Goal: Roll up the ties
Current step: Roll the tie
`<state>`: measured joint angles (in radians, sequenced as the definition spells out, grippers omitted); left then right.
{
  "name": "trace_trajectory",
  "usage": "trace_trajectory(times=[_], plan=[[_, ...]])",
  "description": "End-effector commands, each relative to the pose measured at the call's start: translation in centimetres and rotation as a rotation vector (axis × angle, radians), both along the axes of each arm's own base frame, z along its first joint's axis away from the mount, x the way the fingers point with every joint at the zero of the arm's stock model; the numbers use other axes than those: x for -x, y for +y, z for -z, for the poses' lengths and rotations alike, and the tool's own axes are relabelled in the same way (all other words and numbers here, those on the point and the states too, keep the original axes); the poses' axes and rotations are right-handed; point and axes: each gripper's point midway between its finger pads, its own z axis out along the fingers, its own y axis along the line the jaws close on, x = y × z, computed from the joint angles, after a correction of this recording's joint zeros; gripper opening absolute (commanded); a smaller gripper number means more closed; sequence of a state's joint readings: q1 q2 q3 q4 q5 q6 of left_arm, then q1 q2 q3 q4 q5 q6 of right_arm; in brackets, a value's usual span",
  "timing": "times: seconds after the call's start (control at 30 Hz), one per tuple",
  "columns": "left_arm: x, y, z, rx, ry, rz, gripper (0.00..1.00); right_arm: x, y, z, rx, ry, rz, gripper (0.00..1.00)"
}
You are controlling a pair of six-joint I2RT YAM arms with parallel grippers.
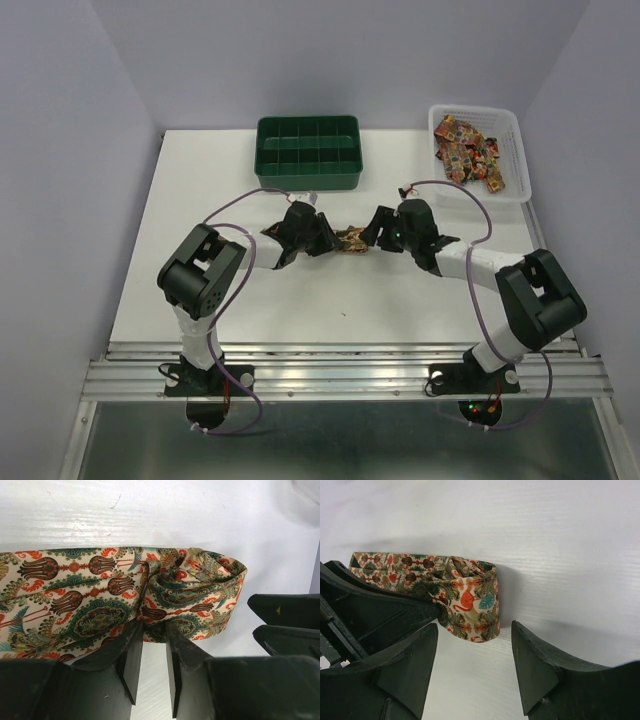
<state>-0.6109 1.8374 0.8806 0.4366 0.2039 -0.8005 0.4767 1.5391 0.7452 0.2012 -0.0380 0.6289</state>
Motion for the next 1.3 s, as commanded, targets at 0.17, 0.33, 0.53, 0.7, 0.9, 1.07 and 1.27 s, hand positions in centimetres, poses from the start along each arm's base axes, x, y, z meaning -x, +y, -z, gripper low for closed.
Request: trace_trajectory(times=[0.17, 0.33, 0.53, 0.7, 0.9, 1.07, 1.27], plan=[[-0.5, -0.4, -0.6, -0.023, -0.029, 0.006, 0.36, -2.0, 1.2, 0.4, -0.063, -0.052, -0.018, 0.64], [-0.4, -0.3, -0.6, -0.026, -0.029, 0.006, 0.36, -1.7, 1.6, 1.5, -0.082, -0.027, -0.025, 0.61], [-0.5, -0.7, -0.8, -0.023, -0.032, 0.018, 0.36, -1.5, 2.5, 2.6, -0.12, -0.003, -0.056, 0.56], [-0.4, -0.5, -0.7, -0.027, -0.031, 0.014, 0.35, -1.9, 2.7, 3.4, -0.114, 0.029, -0.052, 0.43], [-0.2, -0.4, -1.8, -0.022, -0.053, 0.018, 0.36, -1.5, 2.0, 3.5, -0.084, 0.058, -0.027, 0.27], [0.4, -0.4, -4.6, -0.009, -0.114, 0.058, 0.37, -0.8, 0.8, 4.0, 0.017, 0.147, -0.003, 0.18], [0.4, 1.6, -6.2, -0.073, -0.165, 0.006, 0.37, 0.1, -2.0, 3.3, 0.146, 0.228, 0.082, 0.18]])
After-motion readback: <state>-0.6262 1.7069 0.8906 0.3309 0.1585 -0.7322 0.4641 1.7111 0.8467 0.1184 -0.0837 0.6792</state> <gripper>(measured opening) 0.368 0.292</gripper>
